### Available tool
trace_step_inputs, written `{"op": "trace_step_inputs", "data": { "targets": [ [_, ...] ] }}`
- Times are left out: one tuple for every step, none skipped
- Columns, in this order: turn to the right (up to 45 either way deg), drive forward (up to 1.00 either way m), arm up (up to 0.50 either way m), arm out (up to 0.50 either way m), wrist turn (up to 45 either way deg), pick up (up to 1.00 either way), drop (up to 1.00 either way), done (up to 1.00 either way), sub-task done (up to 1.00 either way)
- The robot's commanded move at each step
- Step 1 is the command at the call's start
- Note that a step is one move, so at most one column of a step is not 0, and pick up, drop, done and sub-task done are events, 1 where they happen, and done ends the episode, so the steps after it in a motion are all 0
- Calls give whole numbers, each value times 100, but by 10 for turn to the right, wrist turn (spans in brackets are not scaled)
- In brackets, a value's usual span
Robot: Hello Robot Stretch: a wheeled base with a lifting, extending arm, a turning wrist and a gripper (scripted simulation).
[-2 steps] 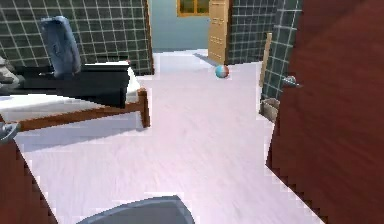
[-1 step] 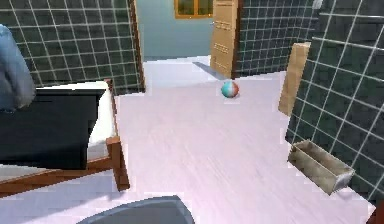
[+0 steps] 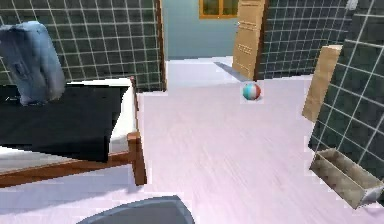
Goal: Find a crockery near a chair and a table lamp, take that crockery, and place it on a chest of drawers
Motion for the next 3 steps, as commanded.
{"op": "trace_step_inputs", "data": {
  "targets": [
    [0, 50, 0, 0, 0, 0, 0, 0, 0],
    [270, 0, 0, 0, 0, 0, 0, 0, 0],
    [0, 100, 0, 0, 0, 0, 0, 0, 0]
  ]
}}
